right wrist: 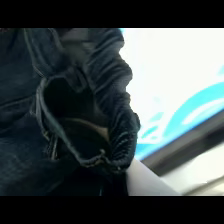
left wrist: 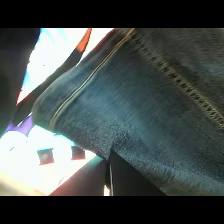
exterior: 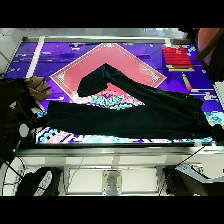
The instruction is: Fold the clothes and pants, and hang the long-sleeved shirts on hangers.
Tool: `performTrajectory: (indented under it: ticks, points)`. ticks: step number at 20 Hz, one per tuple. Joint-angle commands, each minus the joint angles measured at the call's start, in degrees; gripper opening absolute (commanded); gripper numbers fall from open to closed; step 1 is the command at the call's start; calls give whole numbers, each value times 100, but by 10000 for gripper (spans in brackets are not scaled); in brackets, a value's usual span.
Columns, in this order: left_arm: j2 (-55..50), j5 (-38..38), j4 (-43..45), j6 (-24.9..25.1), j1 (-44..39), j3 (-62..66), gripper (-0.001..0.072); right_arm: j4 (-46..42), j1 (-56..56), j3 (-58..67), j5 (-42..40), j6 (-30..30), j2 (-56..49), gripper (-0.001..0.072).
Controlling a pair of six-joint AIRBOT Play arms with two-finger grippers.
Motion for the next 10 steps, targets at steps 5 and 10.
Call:
performTrajectory:
  ticks: [5,10]
  points:
    - [4,-1368,-111,258,83,46,16,-1641,-4,850,752,426,59,49]
    - [4,-1373,-90,256,85,-662,55,-2356,-4,-140,431,553,59,173]
